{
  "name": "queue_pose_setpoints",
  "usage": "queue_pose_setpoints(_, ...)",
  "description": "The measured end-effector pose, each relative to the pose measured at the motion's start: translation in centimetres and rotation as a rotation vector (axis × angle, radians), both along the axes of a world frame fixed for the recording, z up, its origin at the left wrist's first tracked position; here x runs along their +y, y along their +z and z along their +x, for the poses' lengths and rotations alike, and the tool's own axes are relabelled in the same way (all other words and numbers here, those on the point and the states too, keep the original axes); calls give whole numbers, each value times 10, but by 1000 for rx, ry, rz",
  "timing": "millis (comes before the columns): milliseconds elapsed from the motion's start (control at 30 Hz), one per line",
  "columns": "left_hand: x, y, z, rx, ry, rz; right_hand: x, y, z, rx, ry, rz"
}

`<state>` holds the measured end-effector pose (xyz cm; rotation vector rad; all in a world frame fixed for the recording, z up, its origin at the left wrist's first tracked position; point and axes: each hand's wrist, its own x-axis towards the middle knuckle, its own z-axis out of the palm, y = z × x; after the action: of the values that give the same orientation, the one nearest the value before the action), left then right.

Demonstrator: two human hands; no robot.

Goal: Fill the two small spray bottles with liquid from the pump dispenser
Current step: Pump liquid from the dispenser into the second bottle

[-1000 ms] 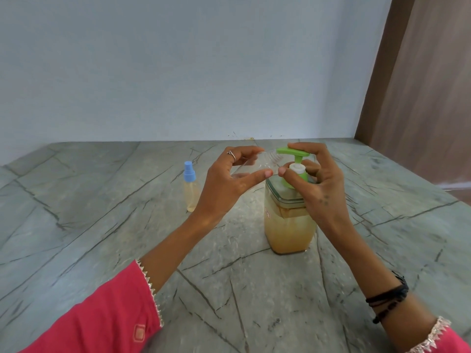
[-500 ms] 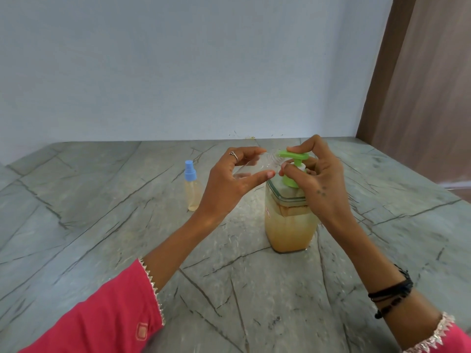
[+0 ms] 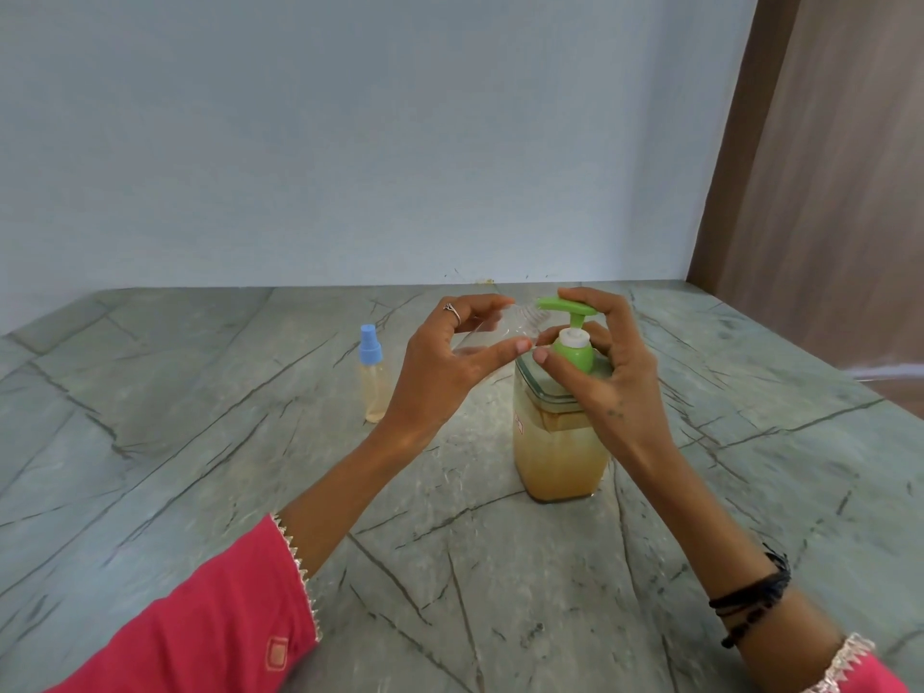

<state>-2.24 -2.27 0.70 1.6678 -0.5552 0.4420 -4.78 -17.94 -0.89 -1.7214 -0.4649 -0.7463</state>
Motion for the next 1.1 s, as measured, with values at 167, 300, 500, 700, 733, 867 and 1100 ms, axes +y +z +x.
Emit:
queue_pose_setpoints(167,0,-1,0,8,-3,5,2,8,-1,26,-26,48)
queue_pose_setpoints(300,0,-3,1,-7,11,17,2,13,4,45,-54,20)
queue_pose_setpoints(500,-1,-4,1,-2,7,14,1,12,5,32,-53,2)
queue_pose_setpoints(700,0,-1,0,11,-5,-3,2,1,3,-17,-39,-8)
queue_pose_setpoints(733,0,-1,0,9,-7,-4,2,-1,2,-18,-43,-14)
queue_pose_setpoints(867,0,1,-1,4,-13,-5,2,-3,-1,-41,-66,-25)
queue_pose_setpoints(1100,0,1,-2,9,-17,-7,3,-2,0,-52,-16,85)
